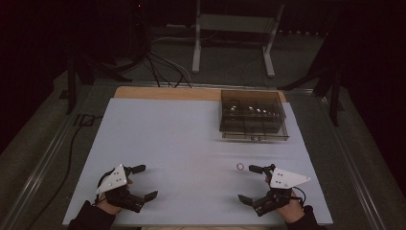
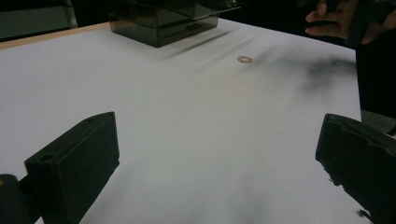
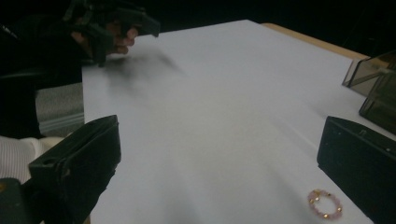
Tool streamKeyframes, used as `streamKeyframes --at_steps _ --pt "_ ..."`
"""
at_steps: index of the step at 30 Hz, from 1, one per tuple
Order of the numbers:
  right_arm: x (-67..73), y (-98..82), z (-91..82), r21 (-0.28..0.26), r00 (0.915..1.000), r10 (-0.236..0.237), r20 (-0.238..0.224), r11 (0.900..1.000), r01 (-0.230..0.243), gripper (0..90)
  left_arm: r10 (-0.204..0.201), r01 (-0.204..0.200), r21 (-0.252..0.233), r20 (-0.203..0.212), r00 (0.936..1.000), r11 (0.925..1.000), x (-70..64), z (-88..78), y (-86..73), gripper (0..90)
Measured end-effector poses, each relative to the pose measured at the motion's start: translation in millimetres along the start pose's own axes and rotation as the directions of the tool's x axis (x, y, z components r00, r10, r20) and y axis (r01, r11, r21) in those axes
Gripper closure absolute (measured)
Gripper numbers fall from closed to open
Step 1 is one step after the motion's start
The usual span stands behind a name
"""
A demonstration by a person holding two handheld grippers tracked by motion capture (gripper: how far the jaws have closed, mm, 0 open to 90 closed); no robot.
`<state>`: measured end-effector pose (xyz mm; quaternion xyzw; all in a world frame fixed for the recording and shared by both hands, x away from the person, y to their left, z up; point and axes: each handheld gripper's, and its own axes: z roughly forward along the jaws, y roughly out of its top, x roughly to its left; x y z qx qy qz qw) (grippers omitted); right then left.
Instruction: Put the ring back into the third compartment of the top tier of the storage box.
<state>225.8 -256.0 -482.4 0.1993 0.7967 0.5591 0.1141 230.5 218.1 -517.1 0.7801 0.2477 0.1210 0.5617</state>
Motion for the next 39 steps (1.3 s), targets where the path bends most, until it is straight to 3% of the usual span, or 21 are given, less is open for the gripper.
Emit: streamKeyframes --at_steps 8,14,15,16,18,19,21,22,25,26,29,32,37,39 --pt "-7.5 4.1 -1.0 -0.052 0.9995 0.022 0.022 0.998 -0.021 0.0 0.003 -0.003 0.007 0.0 1.0 1.0 0.1 0.5 -0.3 0.7" --pt "-15.5 6.2 1.7 -0.081 0.991 0.038 0.128 0.996 -0.028 0.0 0.002 -0.002 0.0 0.001 1.0 1.0 -0.2 0.0 0.1 0.7" --pt "-15.5 6.2 1.7 -0.081 0.991 0.038 0.128 0.996 -0.028 0.0 0.002 -0.002 0.0 0.001 1.0 1.0 -0.2 0.0 0.1 0.7" --pt "-19.5 6.9 2.3 -0.091 0.9842 0.057 0.168 0.995 -0.042 0.0 0.001 -0.001 -0.002 0.002 1.0 1.0 0.0 -0.2 0.2 0.7" --pt "-20.8 7.1 2.5 -0.093 0.9808 0.067 0.183 0.994 -0.051 0.0 0.002 -0.002 -0.001 0.001 1.0 1.0 -0.1 -0.1 0.0 0.7" --pt "-24.6 7.5 3.2 -0.094 0.9731 0.08 0.216 0.994 -0.061 0.0 0.003 -0.003 0.001 0.002 1.0 1.0 -0.2 0.2 0.0 0.7" --pt "-26.2 7.4 3.7 -0.091 0.9694 0.083 0.231 0.994 -0.064 0.0 0.002 -0.002 -0.001 0.003 1.0 1.0 -0.3 0.1 0.2 0.7" --pt "-29.1 6.5 4.8 -0.083 0.9619 0.092 0.257 0.994 -0.073 0.0 0.002 -0.002 -0.002 0.004 1.0 1.0 -0.3 0.3 0.3 0.7" --pt "-31.9 5.1 6.4 -0.072 0.9579 0.099 0.27 0.994 -0.082 0.0 0.002 -0.002 0.005 0.003 1.0 1.0 -0.3 0.8 -0.2 0.7" --pt "-34.2 4.1 8.4 -0.06 0.953 0.106 0.284 0.994 -0.093 0.0 0.001 -0.001 0.0 0.003 1.0 1.0 -0.1 0.5 0.2 0.7" --pt "-35.6 3.6 9.5 -0.055 0.9517 0.11 0.287 0.994 -0.098 0.0 -0.001 0.001 0.003 0.0 1.0 1.0 0.0 0.8 -0.1 0.7" --pt "-40.4 2.5 14.6 -0.027 0.9374 0.123 0.326 0.992 -0.121 0.0 -0.001 0.001 0.0 0.004 1.0 1.0 -0.2 1.1 0.1 0.7" --pt "-45.5 0.6 19.0 -0.001 0.9297 0.137 0.342 0.989 -0.145 0.0 0.003 -0.003 0.004 0.003 1.0 1.0 -0.4 1.1 0.0 0.7" --pt "-48.9 -0.9 21.5 0.031 0.923 0.134 0.361 0.987 -0.156 6.4 -0.001 0.001 -0.001 0.004 1.0 1.0 -0.1 0.7 0.3 0.7"
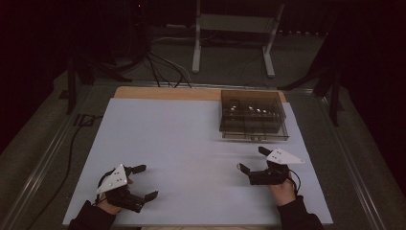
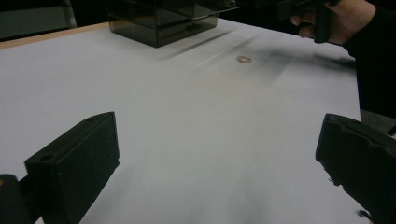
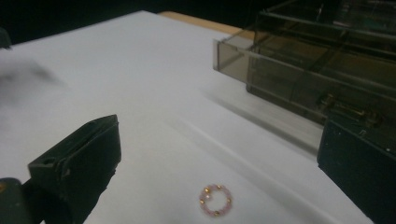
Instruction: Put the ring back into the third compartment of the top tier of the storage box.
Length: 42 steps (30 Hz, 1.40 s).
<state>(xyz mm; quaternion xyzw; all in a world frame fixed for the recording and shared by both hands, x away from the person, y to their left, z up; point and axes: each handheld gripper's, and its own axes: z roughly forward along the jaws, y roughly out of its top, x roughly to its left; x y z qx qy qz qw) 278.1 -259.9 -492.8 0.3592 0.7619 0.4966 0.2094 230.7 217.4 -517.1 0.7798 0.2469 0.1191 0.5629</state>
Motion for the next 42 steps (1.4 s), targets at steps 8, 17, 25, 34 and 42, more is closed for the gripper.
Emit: streamKeyframes --at_steps 8,17,25,34,42 --pt "-5.8 -3.6 7.6 0.077 0.999 0.039 0.023 0.996 -0.041 7.5 0.004 -0.004 0.006 0.0 1.0 1.0 -0.4 0.4 -0.2 0.7" --pt "-7.2 -8.7 15.4 0.15 0.9971 0.065 0.04 0.986 -0.07 25.0 0.006 -0.006 0.006 0.0 1.0 1.0 -0.6 0.7 -0.1 0.7" --pt "-6.5 -11.9 21.0 0.204 0.996 0.062 0.065 0.976 -0.074 41.3 0.008 -0.008 0.01 0.002 1.0 0.9999 -0.5 0.9 -0.3 0.7" --pt "-2.0 -13.6 30.6 0.271 0.9969 -0.027 0.074 0.963 0.006 62.4 0.007 -0.007 0.006 0.003 1.0 1.0 -0.7 1.0 -0.1 0.7" --pt "-2.6 -15.1 39.8 0.308 0.9972 -0.018 0.072 0.951 -0.005 72.9 0.009 -0.009 0.012 0.004 1.0 0.9999 -1.1 1.4 -0.4 0.7"
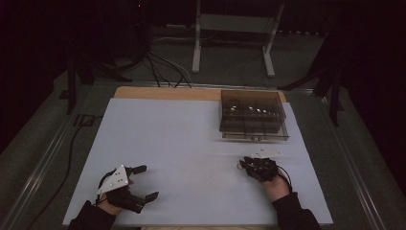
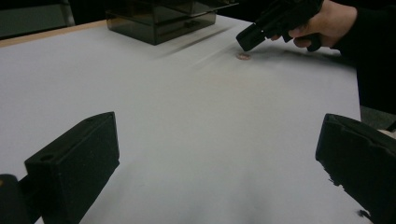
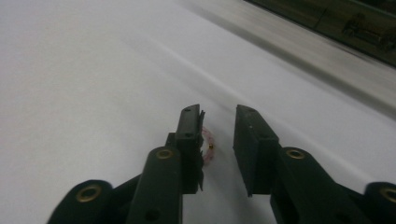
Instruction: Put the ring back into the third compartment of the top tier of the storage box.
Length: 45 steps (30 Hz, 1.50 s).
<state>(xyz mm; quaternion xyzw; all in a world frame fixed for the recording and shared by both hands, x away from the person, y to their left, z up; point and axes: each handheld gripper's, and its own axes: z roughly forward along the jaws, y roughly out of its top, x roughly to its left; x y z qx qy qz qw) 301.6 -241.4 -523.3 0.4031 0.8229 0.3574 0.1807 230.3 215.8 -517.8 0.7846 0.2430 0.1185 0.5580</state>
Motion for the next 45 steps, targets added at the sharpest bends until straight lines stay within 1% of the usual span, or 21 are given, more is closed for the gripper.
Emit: streamKeyframes --at_steps 2,6,7,8,9,12,13,15,18,19,20,21,22,24,27,31,34,37,39,42,45 --pt "-0.9 0.4 1.3 0.001 0.9998 0.017 -0.003 1.0 -0.017 74.8 -0.001 0.001 -0.006 0.002 1.0 1.0 0.1 -0.1 0.4 0.7" --pt "-0.7 0.3 3.9 0.015 0.9997 0.023 -0.004 1.0 -0.023 76.9 0.001 -0.001 0.0 0.0 1.0 1.0 -0.1 0.2 0.0 0.7" --pt "0.2 0.1 5.2 0.021 0.9998 0.02 -0.006 1.0 -0.02 76.9 0.001 -0.001 0.0 0.0 1.0 1.0 -0.1 0.2 0.0 0.7" --pt "2.4 -0.2 7.6 0.04 1.0 0.002 0.005 0.999 -0.002 79.5 0.0 0.0 -0.005 0.0 1.0 1.0 0.2 -0.2 0.3 0.7" --pt "2.9 -0.5 8.4 0.047 1.0 -0.001 0.01 0.999 0.0 80.1 0.0 0.0 -0.004 0.0 1.0 1.0 0.2 -0.1 0.1 0.7" --pt "3.6 -0.1 8.4 0.048 0.9999 -0.003 0.012 0.999 0.002 82.1 0.001 -0.001 0.001 -0.001 1.0 1.0 0.1 -0.1 -0.1 0.7" --pt "5.0 0.0 8.6 0.05 0.9998 -0.012 0.016 0.999 0.011 83.9 0.0 0.0 -0.004 0.0 1.0 1.0 0.3 -0.2 0.2 0.7" --pt "6.4 0.4 8.8 0.054 0.9998 -0.014 0.016 0.998 0.013 86.3 0.0 0.0 -0.003 0.0 1.0 1.0 0.4 -0.1 0.0 0.7" --pt "7.3 1.2 9.2 0.059 0.9997 0.002 0.023 0.998 -0.003 86.5 0.001 -0.001 -0.003 0.002 1.0 1.0 0.5 -0.1 0.1 0.7" --pt "7.6 1.4 9.3 0.061 0.9997 -0.006 0.024 0.998 0.005 86.7 0.0 0.0 -0.005 0.002 1.0 1.0 0.4 -0.1 0.2 0.7" --pt "7.6 1.7 9.4 0.063 0.9997 -0.004 0.024 0.998 0.002 86.9 0.0 0.0 -0.004 0.002 1.0 1.0 0.3 0.0 0.1 0.7" --pt "7.4 2.0 9.3 0.065 0.9997 0.01 0.024 0.998 -0.011 87.1 0.001 -0.001 -0.002 0.001 1.0 1.0 0.3 0.1 0.0 0.7" --pt "7.3 2.2 9.2 0.066 0.9997 0.012 0.023 0.998 -0.014 87.2 0.002 -0.002 -0.001 0.001 1.0 1.0 0.3 0.2 0.1 0.7" --pt "7.0 2.1 9.1 0.065 0.9996 0.013 0.023 0.998 -0.015 87.3 0.001 -0.001 -0.002 0.003 1.0 1.0 0.4 0.3 0.2 0.7" --pt "6.7 3.0 7.4 0.057 0.9994 0.034 0.009 0.998 -0.034 87.4 0.002 -0.002 0.001 0.001 1.0 1.0 0.3 0.2 0.0 0.7" --pt "8.8 4.6 4.7 0.046 0.9997 0.024 0.011 0.999 -0.024 87.4 0.001 -0.001 -0.006 0.001 1.0 1.0 0.6 -0.2 0.3 0.7" --pt "10.9 5.9 0.4 0.039 0.9997 0.024 0.008 0.999 -0.024 87.4 0.003 -0.003 -0.003 0.001 1.0 1.0 0.2 -0.1 0.2 0.7" --pt "11.3 6.1 -0.4 0.038 0.9997 0.024 0.005 0.999 -0.024 87.4 0.002 -0.002 -0.005 0.003 1.0 1.0 0.3 -0.1 0.3 0.7" --pt "13.9 7.1 -5.2 0.028 0.9997 0.023 -0.001 0.999 -0.022 87.4 0.003 -0.003 0.001 0.001 1.0 1.0 0.5 -0.1 -0.1 0.7" --pt "14.7 7.8 -8.1 0.021 0.9997 0.023 -0.003 1.0 -0.022 87.4 0.0 0.0 -0.006 0.0 1.0 1.0 0.9 -0.4 0.4 0.7" --pt "14.8 8.2 -10.1 0.018 0.9997 0.023 -0.002 1.0 -0.023 87.4 0.002 -0.002 0.005 0.001 1.0 1.0 0.8 0.2 -0.2 0.7"
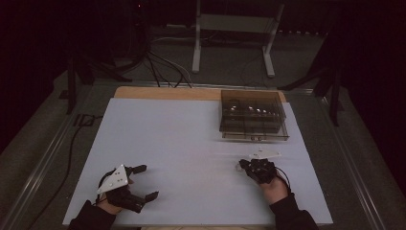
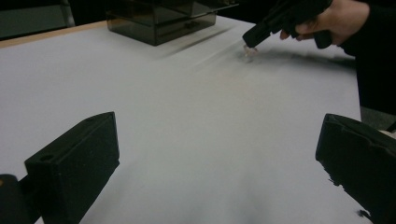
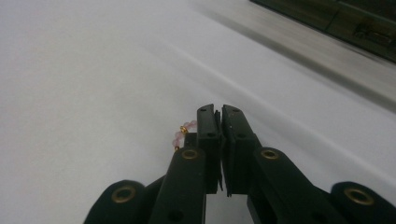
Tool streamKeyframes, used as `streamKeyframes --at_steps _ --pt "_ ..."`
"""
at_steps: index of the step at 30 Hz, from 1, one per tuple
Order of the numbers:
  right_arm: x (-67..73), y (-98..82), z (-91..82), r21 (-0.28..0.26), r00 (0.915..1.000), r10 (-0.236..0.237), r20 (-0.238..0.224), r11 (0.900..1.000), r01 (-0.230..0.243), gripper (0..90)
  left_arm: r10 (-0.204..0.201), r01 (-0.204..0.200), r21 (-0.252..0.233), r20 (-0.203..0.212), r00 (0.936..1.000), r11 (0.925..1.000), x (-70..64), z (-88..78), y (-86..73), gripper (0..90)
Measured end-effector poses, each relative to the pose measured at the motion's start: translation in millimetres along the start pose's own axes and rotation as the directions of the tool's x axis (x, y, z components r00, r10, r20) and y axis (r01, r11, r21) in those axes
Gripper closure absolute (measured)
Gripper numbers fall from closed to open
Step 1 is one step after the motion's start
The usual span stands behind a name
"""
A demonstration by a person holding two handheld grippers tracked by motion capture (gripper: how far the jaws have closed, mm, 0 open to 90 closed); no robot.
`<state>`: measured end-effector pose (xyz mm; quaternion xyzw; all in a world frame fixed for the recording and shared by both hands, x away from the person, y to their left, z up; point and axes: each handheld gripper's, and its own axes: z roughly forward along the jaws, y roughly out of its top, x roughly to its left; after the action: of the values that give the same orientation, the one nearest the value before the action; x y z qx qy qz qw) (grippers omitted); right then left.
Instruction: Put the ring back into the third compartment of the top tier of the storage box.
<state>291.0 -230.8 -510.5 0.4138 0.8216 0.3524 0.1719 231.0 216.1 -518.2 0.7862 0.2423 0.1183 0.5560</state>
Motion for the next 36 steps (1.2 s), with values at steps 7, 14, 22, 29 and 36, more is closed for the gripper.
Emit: streamKeyframes --at_steps 7,14,22,29,36 --pt "1.2 1.5 -9.3 -0.015 1.0 0.003 -0.005 1.0 -0.003 87.4 0.0 0.0 -0.004 0.0 1.0 1.0 0.2 -0.1 0.2 0.7" --pt "3.2 4.1 -17.5 -0.031 1.0 -0.005 -0.003 1.0 0.005 87.4 -0.001 0.001 -0.009 0.0 1.0 1.0 0.2 0.2 0.6 0.7" --pt "5.0 7.9 -25.9 -0.056 1.0 -0.004 -0.006 0.998 0.004 87.4 0.001 -0.001 0.0 -0.003 1.0 1.0 0.1 0.5 -0.1 0.7" --pt "5.8 10.7 -31.8 -0.07 1.0 -0.008 -0.002 0.997 0.008 87.4 0.003 -0.003 -0.005 -0.001 1.0 1.0 -0.4 0.7 0.6 0.7" --pt "7.3 14.7 -37.5 -0.082 0.9999 -0.016 -0.003 0.996 0.016 87.3 0.005 -0.005 -0.002 -0.002 1.0 1.0 0.0 1.0 0.5 0.7"
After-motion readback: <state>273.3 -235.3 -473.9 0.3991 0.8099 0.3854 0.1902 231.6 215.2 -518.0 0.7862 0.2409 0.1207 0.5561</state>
